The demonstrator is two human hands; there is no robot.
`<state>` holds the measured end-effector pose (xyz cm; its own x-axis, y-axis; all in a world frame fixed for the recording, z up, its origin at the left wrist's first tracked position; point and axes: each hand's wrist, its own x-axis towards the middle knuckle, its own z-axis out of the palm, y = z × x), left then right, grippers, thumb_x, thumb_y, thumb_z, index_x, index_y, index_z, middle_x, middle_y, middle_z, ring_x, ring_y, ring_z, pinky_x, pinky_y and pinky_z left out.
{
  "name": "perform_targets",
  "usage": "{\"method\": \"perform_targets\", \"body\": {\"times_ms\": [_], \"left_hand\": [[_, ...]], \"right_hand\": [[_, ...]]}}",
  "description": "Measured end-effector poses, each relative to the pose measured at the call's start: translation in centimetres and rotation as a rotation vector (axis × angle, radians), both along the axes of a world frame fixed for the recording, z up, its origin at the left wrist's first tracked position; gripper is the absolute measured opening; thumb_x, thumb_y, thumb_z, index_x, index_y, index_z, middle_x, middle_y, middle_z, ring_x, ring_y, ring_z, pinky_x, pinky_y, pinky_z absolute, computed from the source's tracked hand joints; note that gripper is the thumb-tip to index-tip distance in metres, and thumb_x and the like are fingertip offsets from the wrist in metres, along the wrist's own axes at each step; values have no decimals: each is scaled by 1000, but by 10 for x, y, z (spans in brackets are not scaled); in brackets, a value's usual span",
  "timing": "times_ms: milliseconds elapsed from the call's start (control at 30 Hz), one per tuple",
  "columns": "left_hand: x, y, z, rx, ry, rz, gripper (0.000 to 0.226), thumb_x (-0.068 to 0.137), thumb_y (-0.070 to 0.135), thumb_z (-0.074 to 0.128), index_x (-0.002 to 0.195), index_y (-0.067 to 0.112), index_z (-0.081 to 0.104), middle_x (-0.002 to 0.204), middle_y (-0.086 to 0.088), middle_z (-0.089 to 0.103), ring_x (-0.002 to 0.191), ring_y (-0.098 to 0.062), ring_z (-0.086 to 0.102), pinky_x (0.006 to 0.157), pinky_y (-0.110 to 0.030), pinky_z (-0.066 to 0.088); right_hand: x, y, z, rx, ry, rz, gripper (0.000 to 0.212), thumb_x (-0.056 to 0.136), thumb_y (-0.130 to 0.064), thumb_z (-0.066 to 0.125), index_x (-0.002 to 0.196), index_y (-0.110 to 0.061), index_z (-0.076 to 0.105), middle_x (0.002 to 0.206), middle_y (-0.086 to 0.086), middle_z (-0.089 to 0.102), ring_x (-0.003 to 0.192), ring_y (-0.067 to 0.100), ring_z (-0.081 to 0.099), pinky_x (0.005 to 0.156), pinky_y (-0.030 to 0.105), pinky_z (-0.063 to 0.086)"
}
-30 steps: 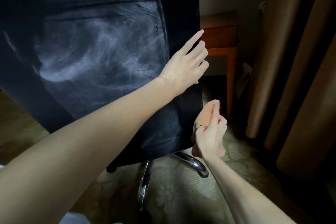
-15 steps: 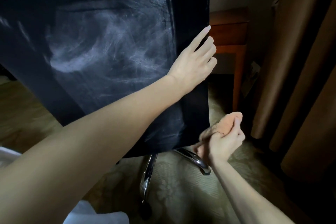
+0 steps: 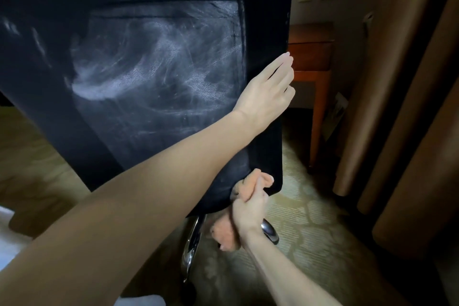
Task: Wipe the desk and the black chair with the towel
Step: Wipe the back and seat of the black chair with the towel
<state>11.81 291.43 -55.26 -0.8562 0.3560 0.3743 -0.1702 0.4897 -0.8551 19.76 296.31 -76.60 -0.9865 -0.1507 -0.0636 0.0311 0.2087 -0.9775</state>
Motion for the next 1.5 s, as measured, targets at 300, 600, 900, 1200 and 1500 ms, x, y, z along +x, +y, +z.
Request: {"method": "perform_targets", "body": {"times_ms": [300, 600, 900, 1200, 1500], "left_hand": [[177, -63, -61, 705, 127, -343, 21, 98, 25, 57, 91, 15, 73, 96, -1, 71, 96, -26, 66, 88, -34, 54], [281, -140, -138, 1567, 526, 405, 32, 102, 45, 56, 81, 25, 68, 74, 8, 67, 77, -18, 64, 65, -34, 46], [301, -206, -168, 2316, 1039, 472, 64, 102, 32, 50, 161, 14, 30, 165, -11, 33, 149, -33, 35, 121, -45, 30], [287, -214, -189, 2613, 792, 216, 24, 83, 27, 48, 99, 28, 66, 114, 16, 65, 121, -8, 52, 108, -38, 26], [291, -230, -203, 2571, 783, 136, 59, 59, 35, 54, 112, 10, 57, 127, 2, 66, 120, -15, 59, 108, -46, 37]], "right_hand": [[-59, 71, 16, -29, 13, -312, 65, 81, -8, 53, 142, -32, 51, 115, 15, 63, 106, 41, 64, 104, 49, 50], [-18, 14, 22, -53, -62, -216, 69, 82, -11, 57, 143, -37, 38, 139, 13, 48, 120, 37, 56, 111, 53, 40], [-23, 27, -2, -32, 155, -235, 76, 79, 3, 53, 152, -20, 41, 144, 22, 42, 132, 39, 44, 117, 46, 36], [-20, -20, -34, 2, 130, -408, 63, 80, -3, 54, 127, -42, 42, 122, 14, 56, 107, 39, 56, 102, 41, 44], [93, -115, -33, 90, 38, -201, 77, 71, -1, 67, 144, 1, 41, 134, 26, 50, 122, 45, 51, 107, 44, 37]]}}
